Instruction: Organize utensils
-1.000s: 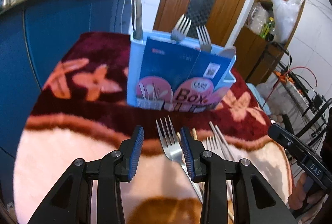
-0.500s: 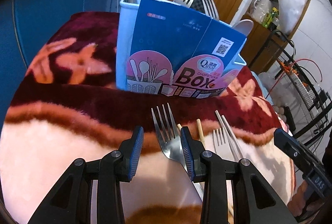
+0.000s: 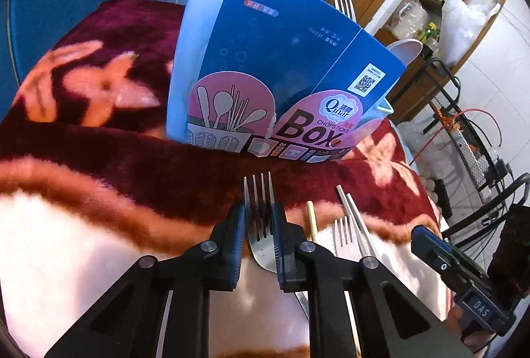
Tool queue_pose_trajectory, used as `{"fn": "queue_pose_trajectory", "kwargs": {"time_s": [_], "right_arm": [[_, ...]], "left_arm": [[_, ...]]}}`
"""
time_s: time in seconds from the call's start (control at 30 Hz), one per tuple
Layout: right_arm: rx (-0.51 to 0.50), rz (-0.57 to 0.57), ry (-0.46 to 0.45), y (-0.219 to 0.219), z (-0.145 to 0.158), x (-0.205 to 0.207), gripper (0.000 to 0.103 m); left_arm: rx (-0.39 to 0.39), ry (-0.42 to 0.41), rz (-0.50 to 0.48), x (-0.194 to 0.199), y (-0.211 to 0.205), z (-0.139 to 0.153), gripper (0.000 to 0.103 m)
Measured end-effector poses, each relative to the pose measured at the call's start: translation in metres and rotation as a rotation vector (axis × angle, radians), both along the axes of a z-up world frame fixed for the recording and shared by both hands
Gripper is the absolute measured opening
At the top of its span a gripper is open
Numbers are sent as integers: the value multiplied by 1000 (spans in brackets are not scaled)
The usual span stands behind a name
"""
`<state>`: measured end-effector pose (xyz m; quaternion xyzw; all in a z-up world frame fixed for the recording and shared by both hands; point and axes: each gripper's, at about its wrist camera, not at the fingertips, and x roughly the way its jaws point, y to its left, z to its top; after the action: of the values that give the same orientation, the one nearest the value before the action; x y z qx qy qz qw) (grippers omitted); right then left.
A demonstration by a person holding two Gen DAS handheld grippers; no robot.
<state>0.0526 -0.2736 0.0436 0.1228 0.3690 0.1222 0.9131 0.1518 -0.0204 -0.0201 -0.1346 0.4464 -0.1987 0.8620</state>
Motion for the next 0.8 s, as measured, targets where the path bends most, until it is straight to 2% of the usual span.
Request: {"fn": "queue_pose_trajectory", "kwargs": {"time_s": [0.03,0.17,0.23,0.33,0.63,0.8], "right_arm": [[-1,1,2,0,-1,0,33],[-6,4,9,1,-2,1,33],[-8,7,12,2,-2,1,33],[-13,10,15,4,-2,1,33],[-37,41,22,15,1,-1,33],[-48,59,50,20,0,2,33]], "left_arm": [[-3,-5,-4,-1,-1,0,10],[0,-28,-8,-3,-2,2,9],[-7,-46,-11,-5,-2,4,4],[-1,-83,2,-11,-1,10,2],[53,-294,55,-38,10,47,1],[68,-365,100,-48,24,65,1]]}}
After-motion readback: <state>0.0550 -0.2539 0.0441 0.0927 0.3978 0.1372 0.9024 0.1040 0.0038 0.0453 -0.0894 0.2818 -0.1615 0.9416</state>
